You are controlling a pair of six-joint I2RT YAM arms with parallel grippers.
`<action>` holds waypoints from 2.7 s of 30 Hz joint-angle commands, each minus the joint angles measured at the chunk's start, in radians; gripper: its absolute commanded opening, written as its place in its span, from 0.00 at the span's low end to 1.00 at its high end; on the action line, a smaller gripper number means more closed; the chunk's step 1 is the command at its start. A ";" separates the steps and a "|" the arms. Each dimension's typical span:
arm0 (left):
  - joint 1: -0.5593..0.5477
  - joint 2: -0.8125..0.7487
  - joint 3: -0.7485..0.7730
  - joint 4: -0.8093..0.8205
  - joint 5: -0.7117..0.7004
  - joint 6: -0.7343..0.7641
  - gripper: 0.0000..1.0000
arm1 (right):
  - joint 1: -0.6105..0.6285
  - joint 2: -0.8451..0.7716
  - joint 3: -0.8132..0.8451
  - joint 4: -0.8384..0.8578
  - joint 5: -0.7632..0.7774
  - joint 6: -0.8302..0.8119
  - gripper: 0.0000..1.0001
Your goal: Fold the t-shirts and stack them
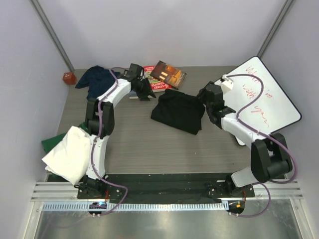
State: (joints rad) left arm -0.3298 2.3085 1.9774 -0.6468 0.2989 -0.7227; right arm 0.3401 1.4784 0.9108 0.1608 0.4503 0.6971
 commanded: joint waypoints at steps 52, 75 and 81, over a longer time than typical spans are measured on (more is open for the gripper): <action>-0.258 -0.153 -0.614 0.260 0.020 0.071 0.00 | -0.050 0.507 0.361 -0.067 -0.111 -0.211 0.01; -0.482 -0.559 -0.829 0.192 -0.192 0.008 0.24 | -0.049 -0.059 0.142 -0.196 -0.373 -0.249 0.02; -0.413 -0.552 -0.654 0.070 -0.290 0.078 0.35 | 0.019 -0.199 0.077 -0.313 -0.476 -0.223 0.01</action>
State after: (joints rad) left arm -0.7982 1.7882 1.2255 -0.4683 0.1299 -0.7006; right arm 0.3019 1.3449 1.0313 -0.0444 0.0788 0.4706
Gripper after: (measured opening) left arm 0.347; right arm 0.020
